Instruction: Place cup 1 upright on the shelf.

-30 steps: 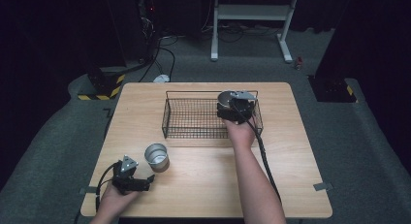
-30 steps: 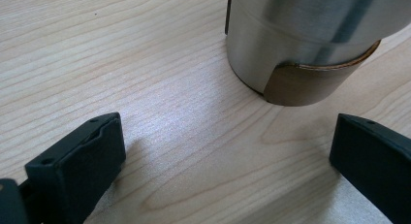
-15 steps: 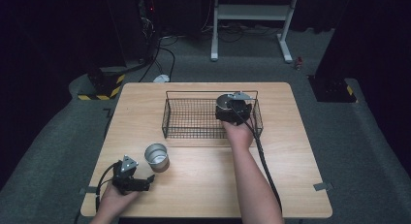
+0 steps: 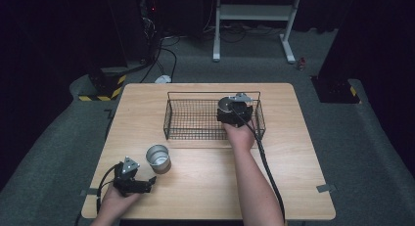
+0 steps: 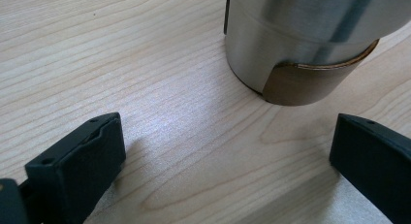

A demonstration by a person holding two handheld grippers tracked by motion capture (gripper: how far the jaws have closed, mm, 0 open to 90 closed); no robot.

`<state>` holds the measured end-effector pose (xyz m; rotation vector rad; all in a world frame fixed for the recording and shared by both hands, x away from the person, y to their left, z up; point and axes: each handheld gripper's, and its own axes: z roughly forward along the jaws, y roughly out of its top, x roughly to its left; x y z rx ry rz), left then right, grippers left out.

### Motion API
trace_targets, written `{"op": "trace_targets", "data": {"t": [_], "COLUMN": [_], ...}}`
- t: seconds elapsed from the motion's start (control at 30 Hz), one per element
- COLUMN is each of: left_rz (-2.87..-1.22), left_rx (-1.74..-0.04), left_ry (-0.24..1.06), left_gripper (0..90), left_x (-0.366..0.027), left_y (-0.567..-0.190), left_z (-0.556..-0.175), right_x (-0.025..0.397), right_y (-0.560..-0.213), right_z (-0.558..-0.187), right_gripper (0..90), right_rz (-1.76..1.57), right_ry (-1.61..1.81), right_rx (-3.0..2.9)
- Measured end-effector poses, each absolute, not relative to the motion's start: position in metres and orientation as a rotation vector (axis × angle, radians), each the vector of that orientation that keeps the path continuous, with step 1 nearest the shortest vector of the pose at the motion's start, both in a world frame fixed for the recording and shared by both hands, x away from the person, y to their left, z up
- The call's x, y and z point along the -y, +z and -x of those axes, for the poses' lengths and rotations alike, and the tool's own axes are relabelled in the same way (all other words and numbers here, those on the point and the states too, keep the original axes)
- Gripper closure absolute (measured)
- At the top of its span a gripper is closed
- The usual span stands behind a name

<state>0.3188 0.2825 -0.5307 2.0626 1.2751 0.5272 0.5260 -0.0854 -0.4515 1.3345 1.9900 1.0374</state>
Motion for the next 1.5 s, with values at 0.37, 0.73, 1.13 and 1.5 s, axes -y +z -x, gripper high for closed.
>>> {"op": "trace_targets", "data": {"t": [0.37,0.73,1.13,1.5], "left_rz": [-2.062,-2.062,-2.065,-2.068], "left_rx": [-1.274,-1.273,-1.27,-1.266], "left_ry": [0.527,0.528,0.53,0.538], "left_gripper": [0.0,0.0,0.0,0.0], "left_x": [-0.2825,-0.2826,-0.2828,-0.2832], "left_y": [-0.5307,-0.5308,-0.5307,-0.5307], "left_z": [-0.3186,-0.3185,-0.3186,-0.3183], "right_x": [0.0845,0.0824,0.0837,0.0837], "right_y": [-0.4545,-0.4577,-0.4577,-0.4603], "right_z": [-0.528,-0.5296,-0.5283,-0.5248], "right_gripper": [13.8,13.8,13.7,13.7], "right_rz": [-1.353,-1.361,-1.376,-1.357], "right_ry": [1.033,1.019,0.995,0.99], "right_rx": [-1.995,-2.002,-2.019,-2.028]}}
